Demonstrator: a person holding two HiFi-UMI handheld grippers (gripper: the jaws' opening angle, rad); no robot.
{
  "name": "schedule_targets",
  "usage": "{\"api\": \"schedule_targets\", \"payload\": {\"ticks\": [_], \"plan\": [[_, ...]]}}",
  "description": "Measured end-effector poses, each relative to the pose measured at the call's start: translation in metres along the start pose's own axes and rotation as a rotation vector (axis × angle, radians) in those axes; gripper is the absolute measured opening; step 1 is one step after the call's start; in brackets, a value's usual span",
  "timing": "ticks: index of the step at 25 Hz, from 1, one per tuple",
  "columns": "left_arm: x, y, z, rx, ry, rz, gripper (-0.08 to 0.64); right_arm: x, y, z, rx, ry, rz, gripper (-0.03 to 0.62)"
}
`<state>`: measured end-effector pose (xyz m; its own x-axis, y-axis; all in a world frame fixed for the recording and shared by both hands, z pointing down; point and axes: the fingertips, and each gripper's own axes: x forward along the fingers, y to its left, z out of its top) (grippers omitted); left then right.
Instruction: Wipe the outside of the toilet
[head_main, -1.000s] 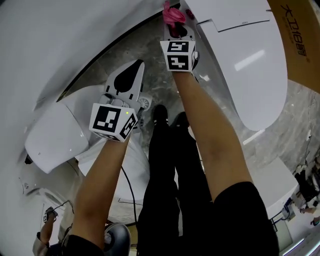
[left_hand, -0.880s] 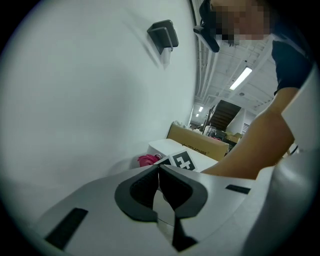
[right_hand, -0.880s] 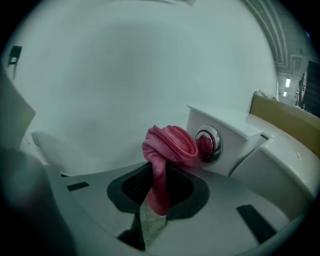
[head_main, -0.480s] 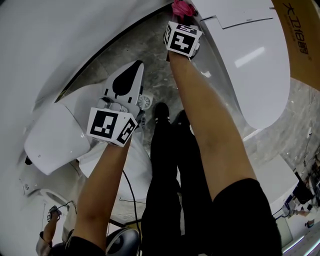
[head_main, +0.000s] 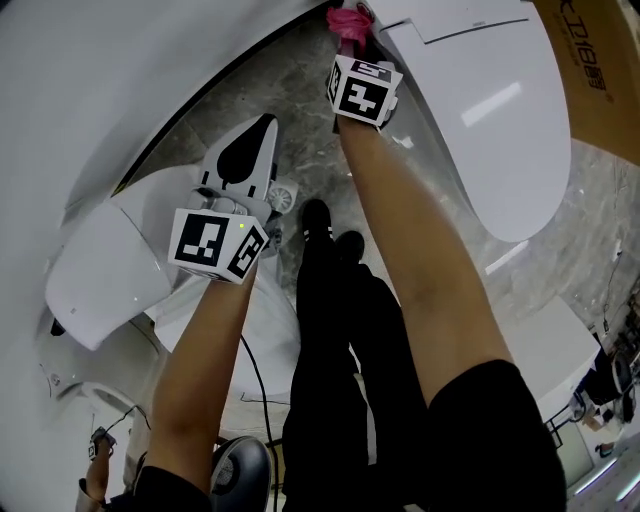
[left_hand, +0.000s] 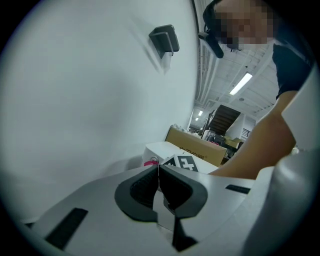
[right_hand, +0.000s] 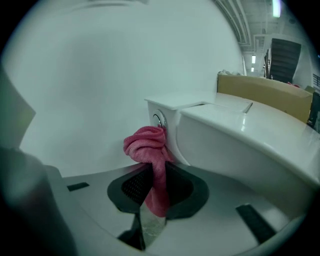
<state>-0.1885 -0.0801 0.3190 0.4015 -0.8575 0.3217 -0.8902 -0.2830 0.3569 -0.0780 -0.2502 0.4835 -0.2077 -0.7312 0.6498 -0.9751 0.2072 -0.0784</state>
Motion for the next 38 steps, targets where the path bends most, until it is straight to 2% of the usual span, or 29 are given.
{"api": "schedule_targets", "payload": {"ticks": [2, 6, 15, 18, 22, 26, 38], "plan": [[0.001, -0.007, -0.008, -0.004, 0.015, 0.005, 0.018, -0.013, -0.009, -0.014, 0.006, 0.009, -0.009, 0.084], [0.011, -0.027, -0.012, 0.023, 0.036, -0.017, 0.018, -0.034, -0.039, -0.035, 0.090, 0.025, -0.048, 0.083], [0.013, -0.096, -0.028, 0.080, 0.072, -0.112, 0.018, -0.094, -0.079, -0.073, 0.231, 0.033, -0.044, 0.083], [0.010, -0.117, -0.041, 0.097, 0.085, -0.135, 0.018, -0.116, -0.099, -0.093, 0.248, 0.042, -0.055, 0.083], [0.010, -0.142, -0.063, 0.063, 0.107, -0.134, 0.018, -0.149, -0.135, -0.125, 0.287, 0.066, -0.087, 0.083], [0.007, -0.167, -0.076, 0.072, 0.122, -0.179, 0.018, -0.181, -0.158, -0.154, 0.320, 0.084, -0.104, 0.081], [0.007, -0.239, -0.126, 0.093, 0.206, -0.313, 0.018, -0.257, -0.220, -0.197, 0.409, 0.076, -0.141, 0.081]]}}
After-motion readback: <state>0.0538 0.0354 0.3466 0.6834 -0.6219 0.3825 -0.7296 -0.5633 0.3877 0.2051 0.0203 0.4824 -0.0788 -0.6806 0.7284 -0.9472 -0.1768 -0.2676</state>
